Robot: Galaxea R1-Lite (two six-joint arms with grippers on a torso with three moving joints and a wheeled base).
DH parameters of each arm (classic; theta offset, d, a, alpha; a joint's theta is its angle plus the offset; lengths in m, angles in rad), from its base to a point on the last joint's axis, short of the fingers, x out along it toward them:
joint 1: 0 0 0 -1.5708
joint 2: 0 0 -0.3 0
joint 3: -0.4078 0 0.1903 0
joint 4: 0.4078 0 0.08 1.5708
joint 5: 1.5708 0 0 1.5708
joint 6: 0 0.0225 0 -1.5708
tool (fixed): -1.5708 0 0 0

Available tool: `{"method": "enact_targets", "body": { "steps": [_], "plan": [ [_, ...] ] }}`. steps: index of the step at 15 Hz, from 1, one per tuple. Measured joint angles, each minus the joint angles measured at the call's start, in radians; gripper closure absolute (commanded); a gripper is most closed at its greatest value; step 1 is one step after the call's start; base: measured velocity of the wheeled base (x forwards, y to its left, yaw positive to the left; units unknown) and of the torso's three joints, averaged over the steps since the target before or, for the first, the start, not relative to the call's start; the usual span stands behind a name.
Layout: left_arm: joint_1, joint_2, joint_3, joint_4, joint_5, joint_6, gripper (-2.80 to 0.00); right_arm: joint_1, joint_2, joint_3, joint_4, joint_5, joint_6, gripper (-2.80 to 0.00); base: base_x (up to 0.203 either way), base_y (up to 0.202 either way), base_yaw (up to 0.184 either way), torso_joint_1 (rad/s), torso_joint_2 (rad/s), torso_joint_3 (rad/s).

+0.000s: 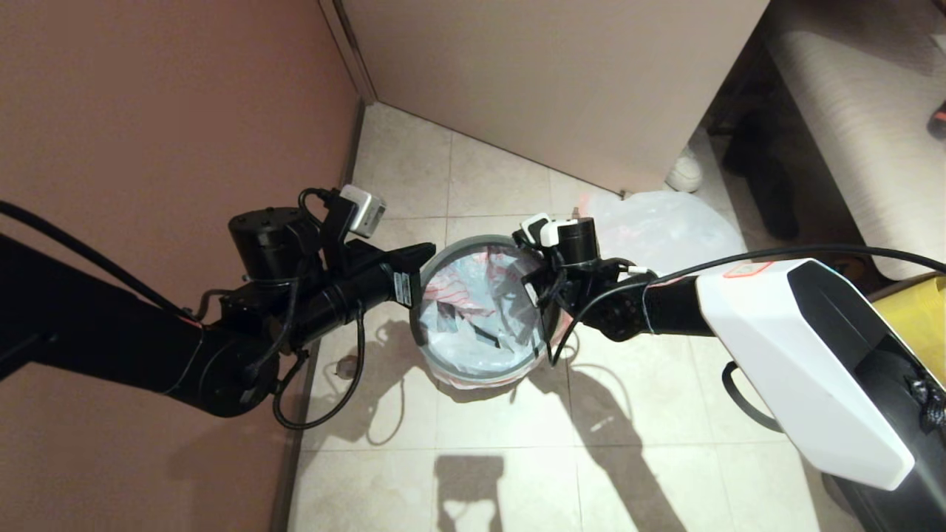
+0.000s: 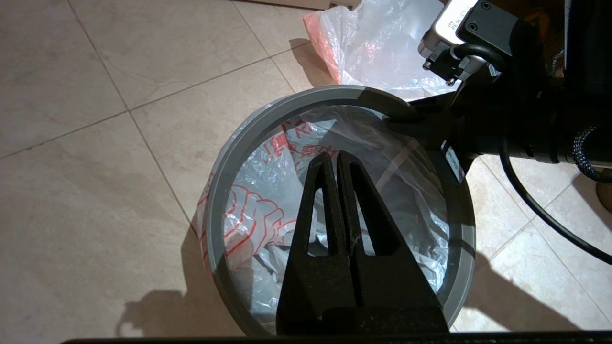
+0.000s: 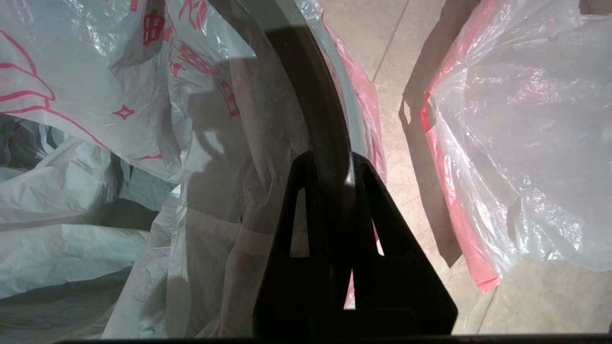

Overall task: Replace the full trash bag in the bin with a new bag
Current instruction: Place the trash can ring on the trash can

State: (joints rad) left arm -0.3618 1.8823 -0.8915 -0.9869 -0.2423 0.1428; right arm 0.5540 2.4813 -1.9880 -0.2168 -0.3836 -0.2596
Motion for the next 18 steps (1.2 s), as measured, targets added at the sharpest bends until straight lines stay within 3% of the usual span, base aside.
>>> {"method": "enact_targets", "body": {
  "steps": [2, 3, 13, 14, 18],
  "plan": [
    [-0.001, 0.002, 0.003, -0.001, 0.0, 0.0, 0.0, -0.002, 0.0, -0.002, -0.001, 0.004, -0.002, 0.0, 0.0, 0.0, 0.0, 0.0, 0.0, 0.0],
    [-0.003, 0.005, 0.005, -0.001, 0.0, 0.001, 0.0, 0.0, 0.0, -0.002, -0.003, 0.005, -0.003, -2.8, 0.0, 0.0, 0.0, 0.0, 0.0, 0.0],
    [-0.003, 0.01, 0.005, -0.007, 0.0, 0.0, 0.0, -0.004, -0.012, -0.002, 0.002, 0.002, -0.036, -2.8, 0.0, 0.0, 0.0, 0.0, 0.0, 0.0],
    [-0.003, 0.01, 0.004, -0.007, 0.0, 0.0, 0.0, -0.007, -0.012, -0.002, 0.004, 0.001, -0.036, 0.0, 0.0, 0.0, 0.0, 0.0, 0.0, 0.0],
    [-0.003, 0.01, 0.003, -0.007, 0.001, 0.0, 0.0, -0.011, -0.006, -0.002, 0.002, 0.002, -0.036, 0.0, 0.0, 0.0, 0.0, 0.0, 0.0, 0.0]
  ]
}}
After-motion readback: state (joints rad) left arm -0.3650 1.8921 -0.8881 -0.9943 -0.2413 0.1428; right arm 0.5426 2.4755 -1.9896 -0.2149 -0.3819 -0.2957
